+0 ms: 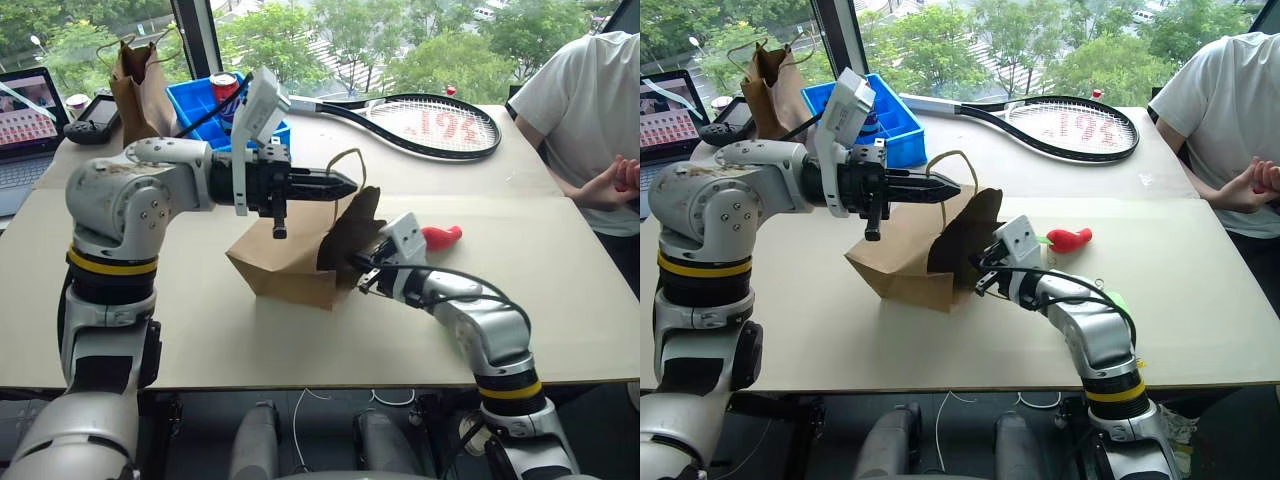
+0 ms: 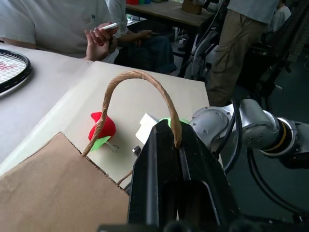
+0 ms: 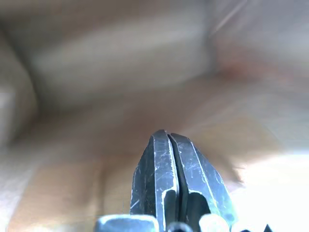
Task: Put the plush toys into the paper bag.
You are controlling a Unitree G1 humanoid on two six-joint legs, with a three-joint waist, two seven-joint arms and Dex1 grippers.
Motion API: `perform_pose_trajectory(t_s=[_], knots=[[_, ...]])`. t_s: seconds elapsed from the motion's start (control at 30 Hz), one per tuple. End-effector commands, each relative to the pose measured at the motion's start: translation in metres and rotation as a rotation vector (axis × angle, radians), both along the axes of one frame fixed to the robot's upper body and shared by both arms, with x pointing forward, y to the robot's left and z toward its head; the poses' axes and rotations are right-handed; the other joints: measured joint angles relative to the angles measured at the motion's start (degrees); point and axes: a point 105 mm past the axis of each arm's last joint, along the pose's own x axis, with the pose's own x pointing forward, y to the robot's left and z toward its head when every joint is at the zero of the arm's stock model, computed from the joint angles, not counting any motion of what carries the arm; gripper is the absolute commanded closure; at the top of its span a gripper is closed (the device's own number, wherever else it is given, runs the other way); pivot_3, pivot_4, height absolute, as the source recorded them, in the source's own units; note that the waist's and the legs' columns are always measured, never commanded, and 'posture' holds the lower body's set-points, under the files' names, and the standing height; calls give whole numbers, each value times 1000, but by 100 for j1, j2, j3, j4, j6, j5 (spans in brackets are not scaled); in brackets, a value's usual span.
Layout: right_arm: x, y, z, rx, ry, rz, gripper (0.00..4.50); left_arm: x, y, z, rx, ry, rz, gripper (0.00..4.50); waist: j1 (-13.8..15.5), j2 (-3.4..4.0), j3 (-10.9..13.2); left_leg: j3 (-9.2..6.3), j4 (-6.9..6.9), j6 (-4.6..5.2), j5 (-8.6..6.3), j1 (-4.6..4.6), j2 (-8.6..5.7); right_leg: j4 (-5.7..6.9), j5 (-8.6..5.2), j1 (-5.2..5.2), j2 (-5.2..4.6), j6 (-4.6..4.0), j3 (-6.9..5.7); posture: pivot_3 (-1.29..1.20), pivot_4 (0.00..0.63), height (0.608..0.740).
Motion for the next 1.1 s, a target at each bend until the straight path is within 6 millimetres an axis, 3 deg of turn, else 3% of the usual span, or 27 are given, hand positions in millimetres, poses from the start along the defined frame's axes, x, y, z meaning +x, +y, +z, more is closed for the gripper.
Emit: perform_pose_trajectory(t_s=[0.03, 0.1, 0.17, 0.4, 0.5, 0.63, 0.83, 0.97, 1.07, 1.1], knots=[[-9, -13, 22, 24, -20, 4, 3667, -15, -1, -1, 22, -11, -59, 4500, 7, 0, 0, 0, -1, 0, 0, 0, 0, -2, -1, 1, 0, -1, 0, 0, 150, 740], [-13, -20, 24, 25, -8, 3, 3132, -15, -2, -3, 19, 0, -58, 4500, 16, 0, 0, 0, -1, 0, 0, 0, 0, -4, -2, 2, -1, -2, 0, 0, 150, 740], [-14, -31, 30, 39, -8, -22, 2248, -14, -4, -3, 14, 5, -52, 4500, 21, 0, 0, 0, -1, 0, 0, -1, 0, -5, -1, 1, -1, -4, 0, 0, 150, 740], [-9, -95, 68, 220, -87, -248, 17, -22, -12, -4, -15, 61, -85, 4500, 34, 0, 0, 0, 0, 1, 0, -1, -1, -7, -4, 3, -2, -10, 0, 0, 150, 740], [-16, -121, 69, 162, -100, -311, 17, -26, -16, -5, -26, 99, -103, 4500, 31, 0, 0, 0, -1, 1, 0, 0, -1, -6, -1, 2, -1, -4, 0, 0, 150, 740], [-40, -158, 47, -139, -16, -331, 17, -28, -19, -13, -20, 205, -95, 4500, 102, 1, 1, 0, -1, 2, 0, -2, -7, -14, -10, 8, -6, -7, 2, 0, 150, 740], [-73, -166, 9, -317, 204, -230, 17, -25, -20, -19, -3, 244, -68, 4500, 54, 1, 1, 1, 1, 2, -1, 11, -7, -10, -28, 9, -1, -29, 17, 0, 150, 740], [-78, -165, -26, -358, 305, -226, 17, -28, -24, -26, 1, 276, -75, 4500, 46, 1, 1, -1, 6, 2, -1, 21, -8, -12, -42, 17, -1, -8, 20, 0, 150, 740], [-74, -163, -37, -327, 317, -257, 17, -30, -24, -30, -1, 298, -71, 4500, 32, 1, 1, 0, 10, 1, -1, 22, -9, -13, -41, 16, -1, -8, 25, 0, 150, 740], [-75, -164, -41, -355, 323, -255, 519, -30, -23, -31, 0, 304, -67, 4500, 31, 1, 1, 0, 9, 1, -1, 20, -10, -12, -41, 13, -1, -8, 27, 0, 150, 740]])
